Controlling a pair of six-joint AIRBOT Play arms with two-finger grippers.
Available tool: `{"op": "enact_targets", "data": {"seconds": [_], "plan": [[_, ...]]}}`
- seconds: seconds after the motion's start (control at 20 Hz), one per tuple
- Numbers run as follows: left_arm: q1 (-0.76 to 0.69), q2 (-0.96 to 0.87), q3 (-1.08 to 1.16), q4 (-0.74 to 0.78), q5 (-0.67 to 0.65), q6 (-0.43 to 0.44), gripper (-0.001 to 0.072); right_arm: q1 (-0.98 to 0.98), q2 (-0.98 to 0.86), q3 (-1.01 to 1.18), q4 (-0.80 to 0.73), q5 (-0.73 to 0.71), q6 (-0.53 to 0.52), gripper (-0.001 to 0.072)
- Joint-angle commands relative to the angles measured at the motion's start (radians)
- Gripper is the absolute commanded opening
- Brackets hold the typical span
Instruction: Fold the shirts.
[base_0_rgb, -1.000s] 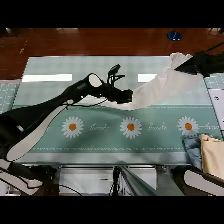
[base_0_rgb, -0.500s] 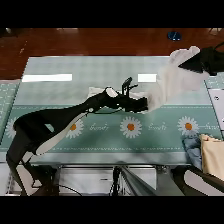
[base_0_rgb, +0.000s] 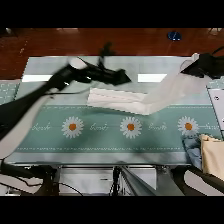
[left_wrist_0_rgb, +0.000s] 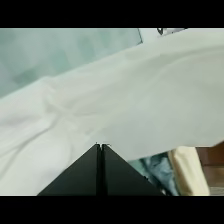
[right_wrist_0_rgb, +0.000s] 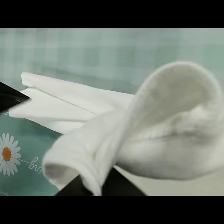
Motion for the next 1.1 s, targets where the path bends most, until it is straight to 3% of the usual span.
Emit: {"op": "enact_targets", "data": {"seconds": [0.0,0.15,0.35,0.5,0.75,0.8,0.85,0.9,1.05], "plan": [[0.301,0.204,0.001,0.232,-0.235,0.021,0.0021,0.12,-0.009,0.0,-0.072,-0.082,0.029,0.0024],[0.605,0.342,0.001,0.231,-0.376,0.018,0.0021,0.293,-0.055,0.0,-0.117,-0.178,0.084,0.0025],[0.84,0.459,0.001,0.231,-0.44,0.018,0.0022,0.523,-0.174,0.0,-0.117,-0.311,0.14,0.0025],[0.864,0.507,0.0,0.23,-0.464,0.018,0.0022,0.649,-0.279,0.0,-0.116,-0.481,0.163,0.0025],[0.757,0.53,0.0,0.231,-0.502,0.018,0.0022,0.768,-0.433,0.0,-0.099,-0.706,0.248,0.0027],[0.728,0.53,0.0,0.231,-0.502,0.018,0.0022,0.784,-0.457,0.0,-0.076,-0.734,0.248,0.007],[0.695,0.53,0.0,0.231,-0.502,0.018,0.0022,0.799,-0.479,0.0,-0.029,-0.761,0.248,0.021],[0.666,0.528,0.0,0.232,-0.502,0.019,0.0022,0.81,-0.491,0.0,0.031,-0.786,0.238,0.0306],[0.592,0.52,-0.032,0.232,-0.481,0.019,0.0022,0.812,-0.46,0.0,0.166,-0.808,0.097,0.0476]]}}
